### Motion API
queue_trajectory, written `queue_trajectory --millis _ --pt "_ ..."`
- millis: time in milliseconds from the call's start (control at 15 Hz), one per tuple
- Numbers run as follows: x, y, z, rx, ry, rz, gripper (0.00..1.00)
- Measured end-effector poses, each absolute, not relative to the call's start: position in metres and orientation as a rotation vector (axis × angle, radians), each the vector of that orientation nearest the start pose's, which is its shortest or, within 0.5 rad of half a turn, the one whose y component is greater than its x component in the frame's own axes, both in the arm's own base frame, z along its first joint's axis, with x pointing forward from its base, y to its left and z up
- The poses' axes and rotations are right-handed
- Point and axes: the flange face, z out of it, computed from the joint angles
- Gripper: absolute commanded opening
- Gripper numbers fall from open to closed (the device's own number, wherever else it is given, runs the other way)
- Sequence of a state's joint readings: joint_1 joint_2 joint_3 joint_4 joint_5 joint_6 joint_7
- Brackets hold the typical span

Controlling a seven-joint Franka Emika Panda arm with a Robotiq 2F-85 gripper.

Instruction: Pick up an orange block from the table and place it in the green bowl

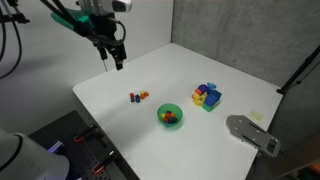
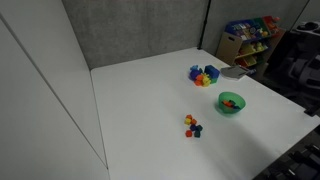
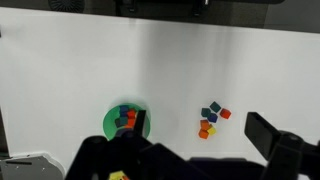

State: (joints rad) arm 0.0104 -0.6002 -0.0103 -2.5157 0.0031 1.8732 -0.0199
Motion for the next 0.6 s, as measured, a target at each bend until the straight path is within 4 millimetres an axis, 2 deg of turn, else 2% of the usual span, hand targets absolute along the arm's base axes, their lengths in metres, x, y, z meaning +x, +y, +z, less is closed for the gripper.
queue_trajectory --millis 467,600 --pt "0.3630 0.0004 0.4763 -3.131 -0.035 0.070 1.00" --pt "0.3692 0.0024 0.4718 -3.133 -0.042 0.052 1.00"
